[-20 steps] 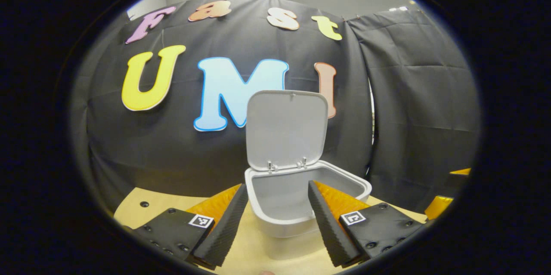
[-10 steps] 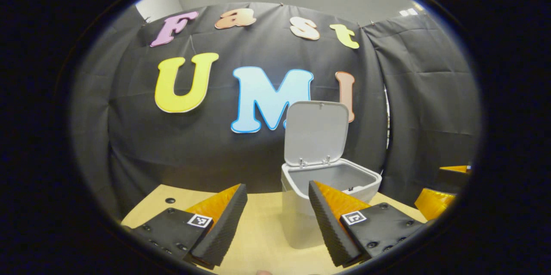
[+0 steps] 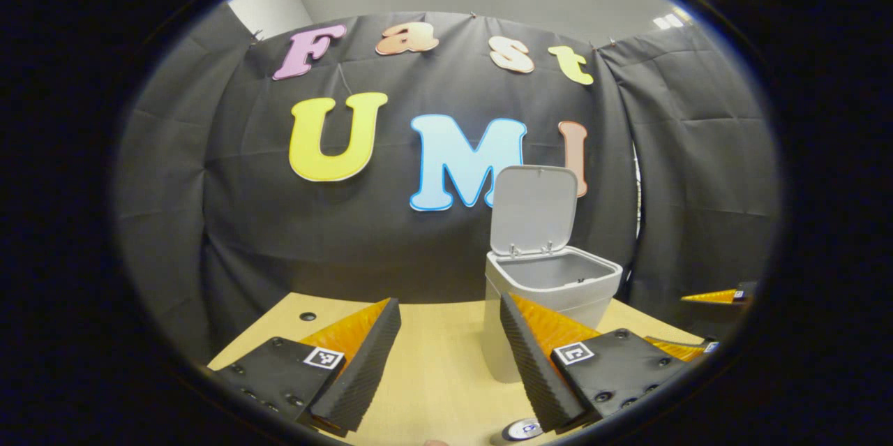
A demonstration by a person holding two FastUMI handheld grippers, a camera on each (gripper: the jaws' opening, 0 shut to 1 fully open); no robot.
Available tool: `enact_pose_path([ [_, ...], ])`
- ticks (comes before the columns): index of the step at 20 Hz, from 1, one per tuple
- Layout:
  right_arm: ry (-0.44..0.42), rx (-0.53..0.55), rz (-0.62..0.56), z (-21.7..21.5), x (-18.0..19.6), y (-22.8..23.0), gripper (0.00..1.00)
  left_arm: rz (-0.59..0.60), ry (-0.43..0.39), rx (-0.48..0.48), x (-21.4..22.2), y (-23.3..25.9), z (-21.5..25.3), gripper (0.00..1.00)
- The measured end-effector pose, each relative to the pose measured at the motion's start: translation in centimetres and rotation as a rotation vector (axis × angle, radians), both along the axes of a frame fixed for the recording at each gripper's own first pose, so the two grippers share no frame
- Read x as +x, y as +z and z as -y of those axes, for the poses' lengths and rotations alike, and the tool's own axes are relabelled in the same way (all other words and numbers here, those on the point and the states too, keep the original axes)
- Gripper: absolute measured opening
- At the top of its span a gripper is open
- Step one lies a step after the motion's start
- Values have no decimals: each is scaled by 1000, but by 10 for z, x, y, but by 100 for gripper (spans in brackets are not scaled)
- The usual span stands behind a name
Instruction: Press the lid of the desktop garbage bin to open it, pick up the crumpled paper on the desktop and throw it into the bin, then pick up the pop can on the desktop and drop it into the bin, and finally close the garbage bin lid.
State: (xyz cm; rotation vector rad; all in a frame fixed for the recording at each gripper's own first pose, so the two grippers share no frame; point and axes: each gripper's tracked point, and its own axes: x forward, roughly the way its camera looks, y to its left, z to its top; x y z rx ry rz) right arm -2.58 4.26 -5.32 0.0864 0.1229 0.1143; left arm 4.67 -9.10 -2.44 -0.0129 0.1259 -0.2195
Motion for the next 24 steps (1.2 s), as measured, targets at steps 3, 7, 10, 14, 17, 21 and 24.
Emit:
enact_pose_path([
  [3,56,26,-46,-18,-2,-12,95,17,21,-10,-13,7,-13,96],
  [7,140,17,-143,-40,-2,-39,95,30,54,-11,-24,10,-32,96],
  [10,203,8,-202,-56,-1,-56,95,21,78,-9,-30,5,-42,96],
  [14,263,-3,-299,-71,2,-80,95,5,103,-3,-40,0,-53,96],
  [17,309,-1,-371,-82,0,-100,95,6,120,6,-49,0,-59,96],
  [21,349,-7,-460,-88,-4,-128,95,15,145,7,-56,4,-64,96],
  [24,355,-27,-511,-90,-9,-148,95,13,172,-3,-62,3,-68,96],
])
